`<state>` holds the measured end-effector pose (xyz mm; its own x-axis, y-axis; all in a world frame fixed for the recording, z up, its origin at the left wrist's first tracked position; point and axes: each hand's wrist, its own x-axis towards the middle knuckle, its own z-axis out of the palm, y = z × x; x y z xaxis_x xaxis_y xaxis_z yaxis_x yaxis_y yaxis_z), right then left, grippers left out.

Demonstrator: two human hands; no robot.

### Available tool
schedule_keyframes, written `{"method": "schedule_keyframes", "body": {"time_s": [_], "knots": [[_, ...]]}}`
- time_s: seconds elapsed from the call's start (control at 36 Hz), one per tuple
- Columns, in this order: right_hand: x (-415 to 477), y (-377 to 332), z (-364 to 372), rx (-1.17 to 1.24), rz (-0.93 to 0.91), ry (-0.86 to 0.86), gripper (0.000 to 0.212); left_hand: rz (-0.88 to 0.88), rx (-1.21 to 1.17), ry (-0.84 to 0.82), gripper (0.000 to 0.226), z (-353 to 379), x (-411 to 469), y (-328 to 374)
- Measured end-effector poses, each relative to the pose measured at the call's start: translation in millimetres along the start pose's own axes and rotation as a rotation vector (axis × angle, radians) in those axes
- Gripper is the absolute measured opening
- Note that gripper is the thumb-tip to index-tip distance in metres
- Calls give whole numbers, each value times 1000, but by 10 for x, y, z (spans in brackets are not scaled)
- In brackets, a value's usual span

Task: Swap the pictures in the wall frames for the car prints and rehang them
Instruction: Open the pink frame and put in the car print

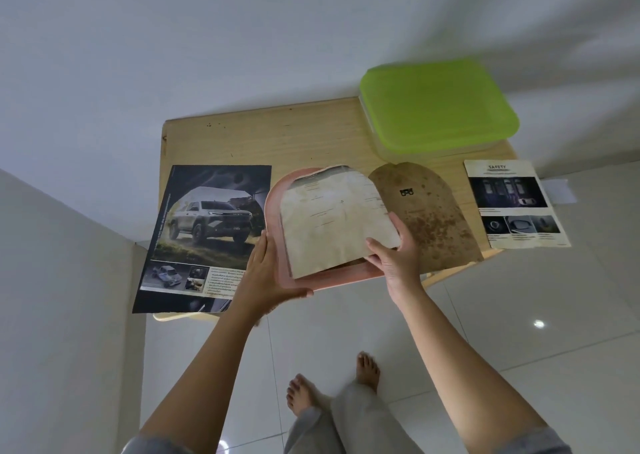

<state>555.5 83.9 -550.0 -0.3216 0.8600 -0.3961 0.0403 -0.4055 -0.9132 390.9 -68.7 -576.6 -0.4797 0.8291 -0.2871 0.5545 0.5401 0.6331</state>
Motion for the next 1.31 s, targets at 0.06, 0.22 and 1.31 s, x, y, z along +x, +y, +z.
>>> {"method": "schedule_keyframes", "body": {"time_s": [0.06, 0.22, 1.31], "knots": [[82, -51, -194, -26, -54, 50, 62, 14, 6, 13, 136, -6, -15, 20], [266, -44, -977, -92, -74, 320, 64, 15, 23, -1, 137, -17, 3, 42], [944, -334, -2060, -621, -8, 674, 55, -187, 20, 59, 123, 115, -85, 167]]}}
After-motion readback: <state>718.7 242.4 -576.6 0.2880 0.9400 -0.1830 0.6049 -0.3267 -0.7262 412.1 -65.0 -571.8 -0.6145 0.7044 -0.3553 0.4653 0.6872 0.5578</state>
